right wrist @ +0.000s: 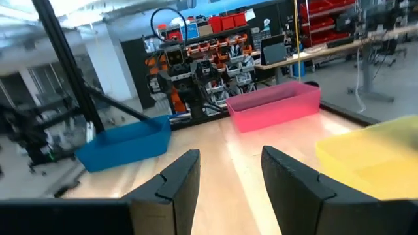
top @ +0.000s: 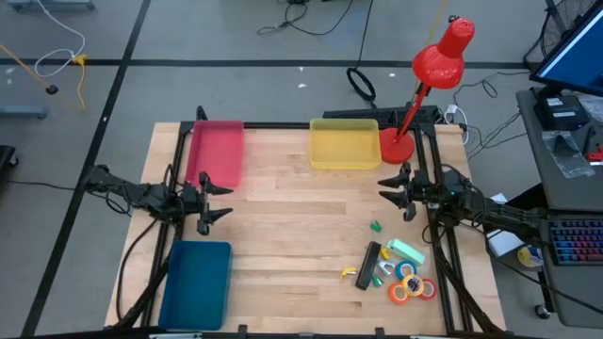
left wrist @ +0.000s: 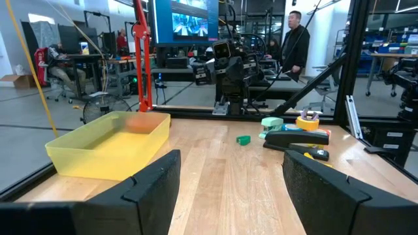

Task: Pick and place Stapler, Stapler remover, tape
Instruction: Put the light blue stapler into the red bin

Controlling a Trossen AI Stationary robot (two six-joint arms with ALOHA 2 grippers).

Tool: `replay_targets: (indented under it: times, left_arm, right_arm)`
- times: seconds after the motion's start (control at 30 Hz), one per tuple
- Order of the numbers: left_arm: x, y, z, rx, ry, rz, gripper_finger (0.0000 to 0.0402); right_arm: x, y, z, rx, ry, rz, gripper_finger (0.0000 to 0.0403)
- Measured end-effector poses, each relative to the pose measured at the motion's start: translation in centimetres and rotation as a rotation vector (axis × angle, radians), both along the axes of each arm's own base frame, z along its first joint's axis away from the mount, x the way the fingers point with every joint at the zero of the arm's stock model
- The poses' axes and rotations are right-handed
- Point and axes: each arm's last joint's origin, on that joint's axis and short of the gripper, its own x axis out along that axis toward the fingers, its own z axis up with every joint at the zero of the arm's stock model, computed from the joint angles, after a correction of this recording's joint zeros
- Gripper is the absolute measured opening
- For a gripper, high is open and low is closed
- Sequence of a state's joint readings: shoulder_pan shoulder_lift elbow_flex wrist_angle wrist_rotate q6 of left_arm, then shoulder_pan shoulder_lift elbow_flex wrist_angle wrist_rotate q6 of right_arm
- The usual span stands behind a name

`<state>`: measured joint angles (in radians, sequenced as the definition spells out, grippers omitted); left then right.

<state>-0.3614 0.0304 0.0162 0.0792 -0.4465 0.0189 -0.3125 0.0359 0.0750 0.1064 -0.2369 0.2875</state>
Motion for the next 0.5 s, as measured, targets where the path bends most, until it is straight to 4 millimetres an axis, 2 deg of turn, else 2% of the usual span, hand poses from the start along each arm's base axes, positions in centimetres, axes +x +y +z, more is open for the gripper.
replay_targets:
  times: [0.27, 0.5]
  left_arm:
    - [0.0, 0.0, 0.0, -0.004, -0.004, 0.0, 0.0269]
    - [-0.1, 0.0, 1.0, -0.169, -0.111, -0.014, 0.0269]
  right_arm:
    - [-0.3, -0.2, 1.7, 0.311, -0.216, -0.049, 0.0155]
    - [-0.9, 0.0, 3.4, 0.308, -0.402, -0.001, 0.0155]
